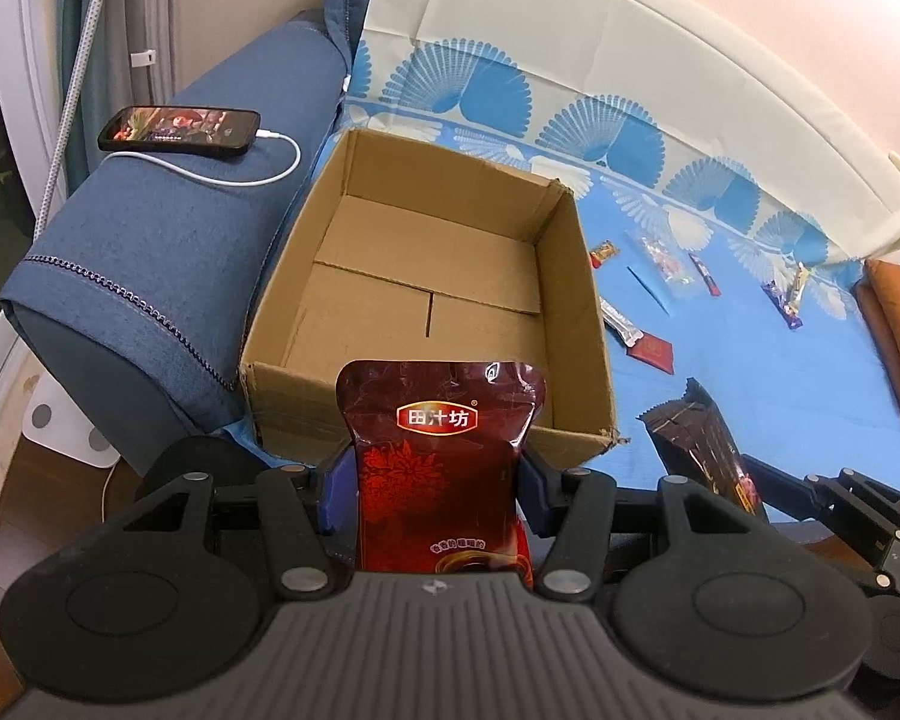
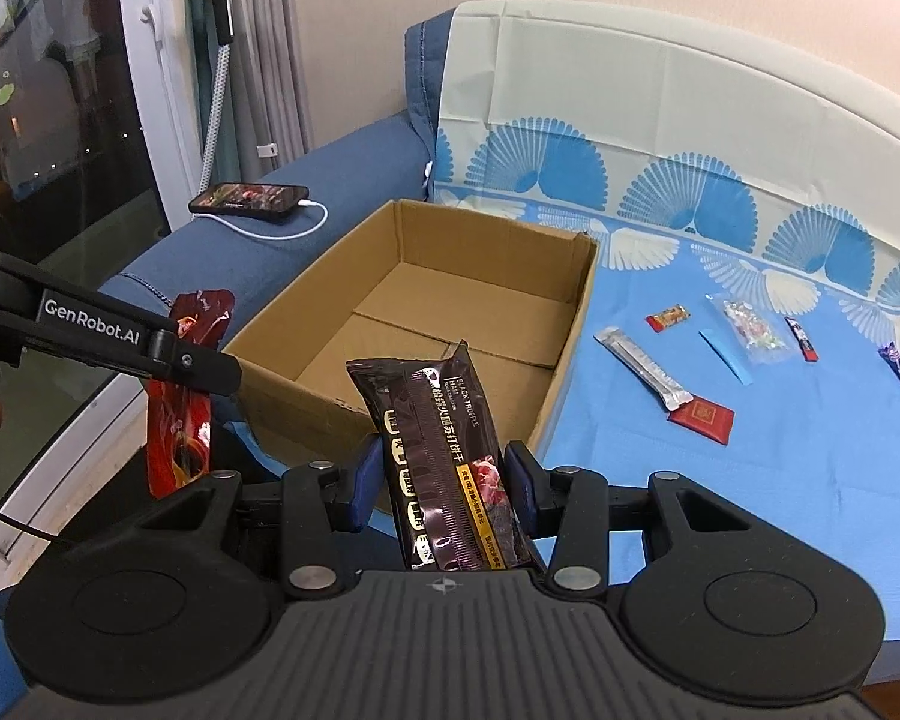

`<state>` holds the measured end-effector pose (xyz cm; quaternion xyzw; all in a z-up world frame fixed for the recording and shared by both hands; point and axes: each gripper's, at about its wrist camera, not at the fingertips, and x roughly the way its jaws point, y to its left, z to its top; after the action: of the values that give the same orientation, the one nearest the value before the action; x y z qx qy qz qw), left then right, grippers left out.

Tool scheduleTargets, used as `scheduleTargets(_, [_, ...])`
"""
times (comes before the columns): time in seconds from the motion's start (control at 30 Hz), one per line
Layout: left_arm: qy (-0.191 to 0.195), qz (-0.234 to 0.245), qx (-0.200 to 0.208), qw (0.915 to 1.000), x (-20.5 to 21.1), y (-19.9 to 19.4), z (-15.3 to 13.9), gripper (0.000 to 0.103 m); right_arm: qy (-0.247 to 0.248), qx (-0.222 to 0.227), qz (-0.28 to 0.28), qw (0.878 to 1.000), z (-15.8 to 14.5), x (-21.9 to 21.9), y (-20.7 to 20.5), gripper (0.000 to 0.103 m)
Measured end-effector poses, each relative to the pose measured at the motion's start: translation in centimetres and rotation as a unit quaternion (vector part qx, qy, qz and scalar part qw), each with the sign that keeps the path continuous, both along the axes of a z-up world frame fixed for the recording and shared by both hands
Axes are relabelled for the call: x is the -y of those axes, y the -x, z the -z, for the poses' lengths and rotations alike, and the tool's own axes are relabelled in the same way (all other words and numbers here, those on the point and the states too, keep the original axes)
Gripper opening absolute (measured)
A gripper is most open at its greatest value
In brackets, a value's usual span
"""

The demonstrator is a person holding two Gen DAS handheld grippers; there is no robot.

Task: Organize snacks
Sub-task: 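Carry both snacks over the box and open both tools to drop them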

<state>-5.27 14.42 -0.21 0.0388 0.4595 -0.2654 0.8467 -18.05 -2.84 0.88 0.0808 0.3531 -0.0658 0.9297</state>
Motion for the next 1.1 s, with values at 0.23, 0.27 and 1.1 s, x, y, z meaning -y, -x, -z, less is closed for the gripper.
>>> scheduleTargets(0.23, [0.002,-0.004,0.003,1.0000,0.7,-2.3,-0.4,0.060,-0.002,-0.006,0.009,1.000,0.3,0.9,-1.9,0.046])
scheduleTargets(0.27, [0.002,-0.005,0.005,1.0000,0.9,-2.7,-0.4,0.060,-0.003,-0.006,0.009,1.000,0.3,1.1,-2.2,0.046])
scheduleTargets(1.1, [-0.075,-0.015,-0.026,0.9967,10.0,-18.5,6.1,0.060,-0.054,-0.062,0.023,0.996,7.5,7.1,-18.9,0.046])
